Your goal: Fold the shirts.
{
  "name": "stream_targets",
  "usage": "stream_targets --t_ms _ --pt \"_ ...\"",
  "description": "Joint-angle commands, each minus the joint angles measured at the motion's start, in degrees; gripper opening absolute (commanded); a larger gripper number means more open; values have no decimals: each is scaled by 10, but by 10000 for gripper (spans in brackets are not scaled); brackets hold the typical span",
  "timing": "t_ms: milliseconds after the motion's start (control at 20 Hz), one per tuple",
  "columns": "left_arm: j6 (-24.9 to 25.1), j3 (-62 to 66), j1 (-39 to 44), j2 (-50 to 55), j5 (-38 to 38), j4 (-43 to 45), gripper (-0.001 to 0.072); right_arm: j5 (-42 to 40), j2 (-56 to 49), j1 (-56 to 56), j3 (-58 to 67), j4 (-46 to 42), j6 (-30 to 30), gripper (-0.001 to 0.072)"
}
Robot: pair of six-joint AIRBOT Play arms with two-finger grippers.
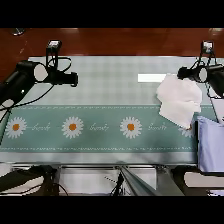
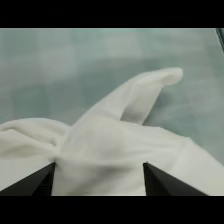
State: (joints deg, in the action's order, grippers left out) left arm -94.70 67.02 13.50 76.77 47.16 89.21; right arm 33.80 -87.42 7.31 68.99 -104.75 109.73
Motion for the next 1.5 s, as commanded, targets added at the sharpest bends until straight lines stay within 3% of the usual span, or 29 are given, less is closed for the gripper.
stream_targets --t_ms 0,100,150,200,250,300,500,650,1000,1100,1350,1450 --pt "-2 0 -7 12 27 3 704 62 -58 39 19 103 -55 626" --pt "-2 0 -7 24 47 -3 704 103 -77 40 19 164 -109 618" --pt "-2 0 -7 29 58 -10 704 118 -81 40 19 189 -131 570" --pt "-2 0 -7 32 73 -14 704 129 -80 40 20 214 -148 341" --pt "-2 0 -7 32 89 -14 704 149 -79 40 28 239 -179 67" --pt "-1 2 -9 30 110 -11 704 176 -76 40 47 263 -207 28" --pt "5 15 -37 -7 179 -9 704 233 -10 35 166 282 -231 28" --pt "7 14 -40 -88 192 -28 704 253 63 35 242 348 -261 27" --pt "5 -133 -35 -330 159 -161 704 251 206 35 414 424 -325 27" --pt "-19 -192 -35 -381 142 -184 704 264 234 35 452 464 -339 27" --pt "-22 -253 -35 -412 138 -234 704 256 281 35 456 590 -401 27" --pt "-22 -258 -35 -410 128 -237 704 326 282 30 456 647 -415 27"
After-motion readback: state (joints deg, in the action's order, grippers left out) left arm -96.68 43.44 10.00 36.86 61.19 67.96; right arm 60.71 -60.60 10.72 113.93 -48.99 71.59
